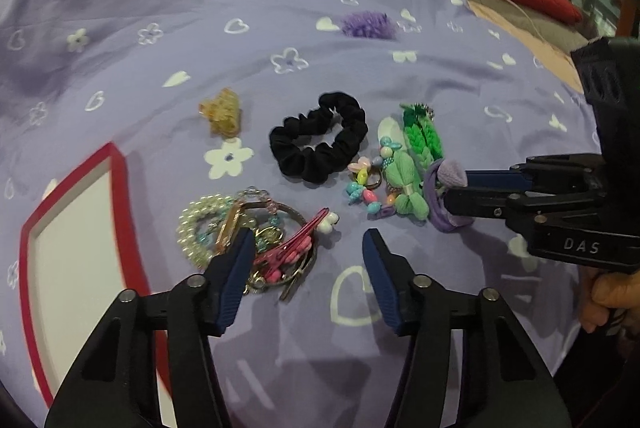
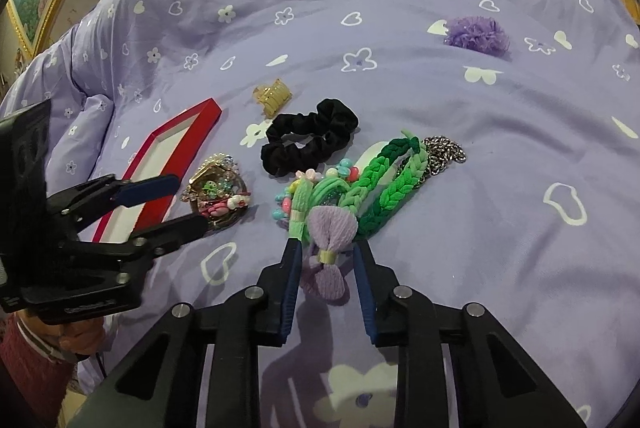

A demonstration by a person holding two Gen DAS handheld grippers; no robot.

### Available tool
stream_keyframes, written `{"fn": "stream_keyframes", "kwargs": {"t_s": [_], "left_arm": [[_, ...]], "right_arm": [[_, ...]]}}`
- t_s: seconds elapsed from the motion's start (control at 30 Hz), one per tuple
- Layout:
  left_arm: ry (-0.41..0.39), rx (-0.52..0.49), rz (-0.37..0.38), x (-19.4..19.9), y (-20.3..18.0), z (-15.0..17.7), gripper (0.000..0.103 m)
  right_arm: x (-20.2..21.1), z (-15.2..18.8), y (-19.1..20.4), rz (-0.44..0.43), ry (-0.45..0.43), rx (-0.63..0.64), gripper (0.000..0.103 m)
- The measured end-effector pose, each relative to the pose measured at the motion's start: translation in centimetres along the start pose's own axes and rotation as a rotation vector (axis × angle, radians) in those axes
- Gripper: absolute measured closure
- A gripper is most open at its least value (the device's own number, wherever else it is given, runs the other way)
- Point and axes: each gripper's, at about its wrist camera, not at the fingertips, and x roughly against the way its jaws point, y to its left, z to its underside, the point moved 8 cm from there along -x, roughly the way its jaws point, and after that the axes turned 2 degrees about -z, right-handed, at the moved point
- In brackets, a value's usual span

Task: Organize jewelry
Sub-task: 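Grasp the pink hair clip with the left tool while the right tool grasps the lilac bow clip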

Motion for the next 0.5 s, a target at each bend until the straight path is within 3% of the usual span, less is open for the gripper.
{"fn": "stream_keyframes", "kwargs": {"t_s": [0.1,0.23,0.5], "left_arm": [[0.024,-0.02,0.016,-1.3,-0.2,-0.2,0.056],[0.045,-0.018,0.039,-2.4,-0.1,-0.3,0.079],[-0.001,0.02,0.041,-1.2,0.9,-0.9,0.091]], "right_arm": [[-0.4,-0.1,-0.4,-0.004,0.008,-0.01,0.084],[-0.6,-0.1,-0.8,-0.009,0.011,-0.013,0.086],[-0.1,-0.1,-1.0,-0.002,0.002,-0.01,0.089]]}}
